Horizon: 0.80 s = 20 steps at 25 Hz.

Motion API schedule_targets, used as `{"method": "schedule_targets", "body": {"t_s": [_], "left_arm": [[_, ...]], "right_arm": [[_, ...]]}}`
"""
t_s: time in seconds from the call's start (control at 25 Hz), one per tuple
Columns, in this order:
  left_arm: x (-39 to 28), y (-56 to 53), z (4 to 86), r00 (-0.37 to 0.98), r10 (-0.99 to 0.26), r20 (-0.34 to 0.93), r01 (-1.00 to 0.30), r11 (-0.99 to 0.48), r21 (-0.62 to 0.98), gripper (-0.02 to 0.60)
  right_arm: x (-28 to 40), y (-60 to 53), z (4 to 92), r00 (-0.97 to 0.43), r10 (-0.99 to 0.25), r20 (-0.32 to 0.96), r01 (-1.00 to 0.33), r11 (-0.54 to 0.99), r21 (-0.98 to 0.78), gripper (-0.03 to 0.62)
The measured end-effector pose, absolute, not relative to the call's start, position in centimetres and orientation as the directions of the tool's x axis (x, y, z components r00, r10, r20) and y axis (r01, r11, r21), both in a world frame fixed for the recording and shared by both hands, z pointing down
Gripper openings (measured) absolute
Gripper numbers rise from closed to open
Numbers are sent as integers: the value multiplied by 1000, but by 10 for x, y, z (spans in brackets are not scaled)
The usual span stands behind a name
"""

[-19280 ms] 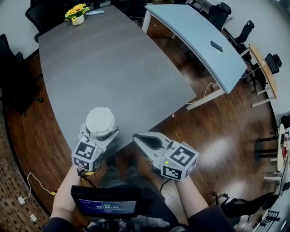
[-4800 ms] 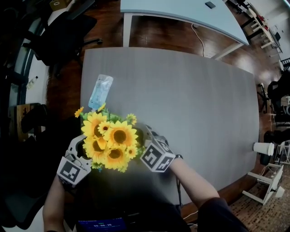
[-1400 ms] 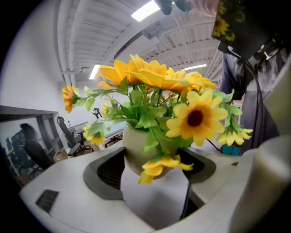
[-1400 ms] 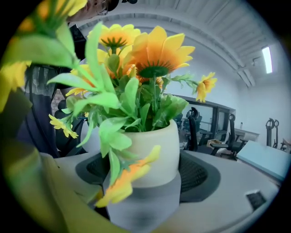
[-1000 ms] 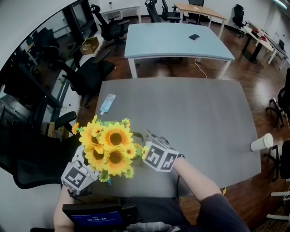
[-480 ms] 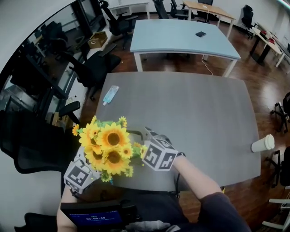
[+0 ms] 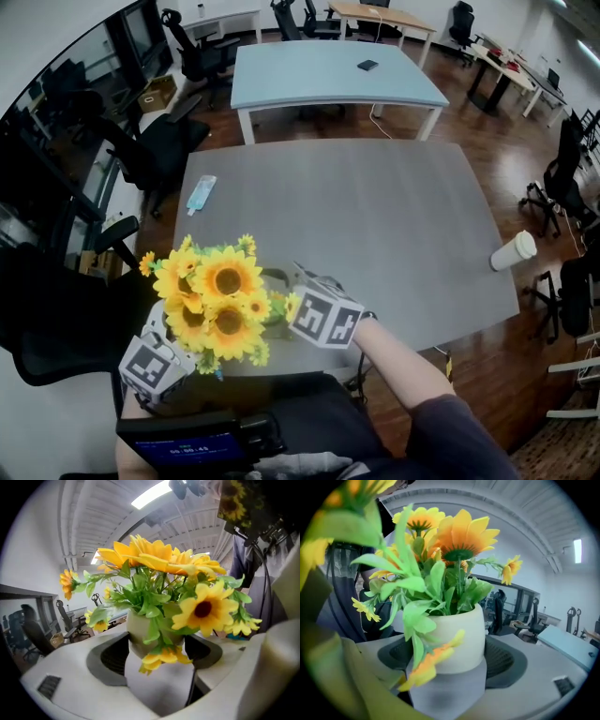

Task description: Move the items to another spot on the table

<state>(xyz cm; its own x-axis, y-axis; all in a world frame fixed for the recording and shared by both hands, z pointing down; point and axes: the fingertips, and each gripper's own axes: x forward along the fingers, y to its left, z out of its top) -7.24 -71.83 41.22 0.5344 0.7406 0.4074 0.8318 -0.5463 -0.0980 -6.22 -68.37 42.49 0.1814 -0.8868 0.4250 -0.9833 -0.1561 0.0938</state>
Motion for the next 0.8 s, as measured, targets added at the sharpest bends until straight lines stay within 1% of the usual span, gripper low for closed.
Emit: {"method": "schedule_targets", "body": {"t_s": [0.16,0.32,0.56,0.8], "left_arm": [[-91,-718,408,462,800,384,881,-463,-94,390],[-108,-709,403,394,842,369,915,-395,-76,390],[-128,-664,403,265,899,350,964,-244,-102,390],[-142,-615,399,155,926,345,986,-122,-115,390]], "right_arm": [[-85,-684,420,236,-869,436,-971,-225,79,471],[-103,-676,415,315,-834,453,-947,-303,101,471],[-129,-630,415,444,-761,473,-888,-443,121,471],[-147,-581,411,552,-688,470,-818,-557,145,471]]}}
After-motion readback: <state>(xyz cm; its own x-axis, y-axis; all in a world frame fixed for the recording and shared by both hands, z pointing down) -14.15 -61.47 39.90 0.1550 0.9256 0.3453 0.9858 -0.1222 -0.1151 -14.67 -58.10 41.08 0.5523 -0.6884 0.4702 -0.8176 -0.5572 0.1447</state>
